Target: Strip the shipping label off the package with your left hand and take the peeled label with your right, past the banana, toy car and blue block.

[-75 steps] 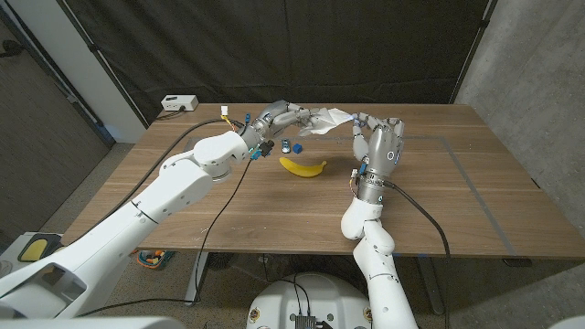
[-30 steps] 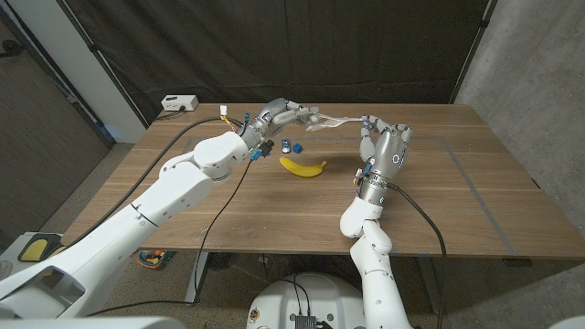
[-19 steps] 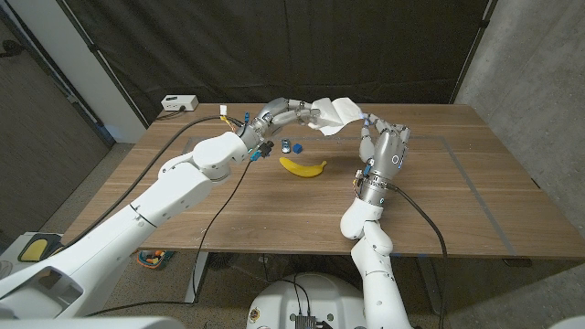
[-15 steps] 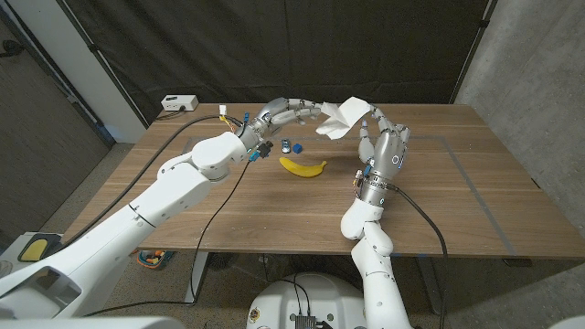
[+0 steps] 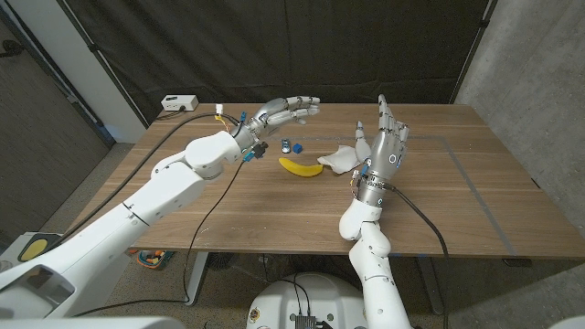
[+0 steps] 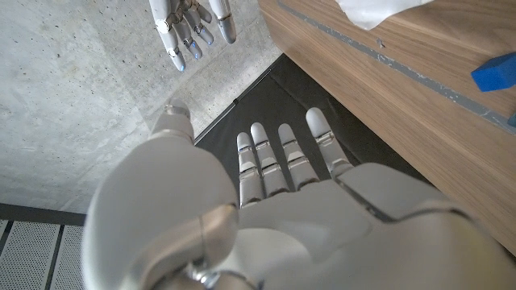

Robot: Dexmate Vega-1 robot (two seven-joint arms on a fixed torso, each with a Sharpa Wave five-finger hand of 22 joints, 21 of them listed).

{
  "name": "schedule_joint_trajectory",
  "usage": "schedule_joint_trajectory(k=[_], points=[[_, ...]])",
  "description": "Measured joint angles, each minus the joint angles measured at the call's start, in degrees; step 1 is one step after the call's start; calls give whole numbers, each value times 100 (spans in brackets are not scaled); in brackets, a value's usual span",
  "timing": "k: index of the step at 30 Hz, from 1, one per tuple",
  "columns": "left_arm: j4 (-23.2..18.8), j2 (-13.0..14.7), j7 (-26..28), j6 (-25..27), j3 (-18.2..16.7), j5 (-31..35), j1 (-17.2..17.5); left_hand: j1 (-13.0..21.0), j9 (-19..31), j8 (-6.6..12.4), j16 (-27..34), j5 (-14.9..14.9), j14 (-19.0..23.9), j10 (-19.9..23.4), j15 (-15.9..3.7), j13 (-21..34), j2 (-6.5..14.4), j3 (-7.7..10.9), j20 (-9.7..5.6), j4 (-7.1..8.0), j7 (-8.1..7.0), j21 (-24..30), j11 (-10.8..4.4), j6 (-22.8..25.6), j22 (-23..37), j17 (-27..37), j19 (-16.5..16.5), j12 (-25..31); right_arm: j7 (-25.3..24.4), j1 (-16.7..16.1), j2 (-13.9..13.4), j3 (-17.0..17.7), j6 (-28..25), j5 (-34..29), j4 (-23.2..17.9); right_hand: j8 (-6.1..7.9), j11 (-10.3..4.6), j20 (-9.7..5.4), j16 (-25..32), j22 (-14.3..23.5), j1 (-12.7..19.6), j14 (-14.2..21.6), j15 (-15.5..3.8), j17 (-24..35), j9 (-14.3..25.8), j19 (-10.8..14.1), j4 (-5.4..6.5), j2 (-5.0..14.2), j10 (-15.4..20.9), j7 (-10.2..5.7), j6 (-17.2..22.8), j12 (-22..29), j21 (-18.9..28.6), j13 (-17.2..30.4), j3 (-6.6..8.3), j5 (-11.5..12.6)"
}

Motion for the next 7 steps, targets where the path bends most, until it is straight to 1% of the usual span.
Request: schedule_joint_trajectory(k=[2,4,5,7], points=[[51,23,-71,-48,-28,-44,14,0,0,11,16,0,0,0,0,-24,0,0,0,0,0,-16,0,0,-28,-16,0,0,0,-50,-20,-80,-109,0,-64,25,-45,21,0,4,0,0,0,-22,-1,21,14,0,44,24,86,34,-33,-15,14,-21],[95,47,-117,-75,-57,-79,32,-4,-24,11,16,0,0,0,0,-27,5,0,0,0,22,-33,0,22,-57,-37,0,-22,0,-109,-40,-172,-216,-1,-131,42,-52,40,0,11,-12,0,0,-22,-27,40,9,12,52,34,95,34,-33,-31,54,-21],[105,58,-169,-104,-62,-121,42,-31,-27,11,16,0,0,0,0,-43,31,0,0,0,22,-55,0,23,-71,-43,0,-43,0,-178,-62,-274,-327,-11,-200,42,-42,40,0,11,-19,0,0,-37,-27,40,23,19,70,34,95,43,-33,-31,69,-27],[163,83,-213,-124,-99,-168,67,-30,-27,11,38,0,0,0,0,-53,30,0,0,0,25,-68,0,20,-96,-55,0,-49,0,-250,-100,-407,-452,-29,-273,42,-54,40,28,37,-35,0,0,-48,-27,40,23,35,96,34,95,55,-33,-31,70,-43]])
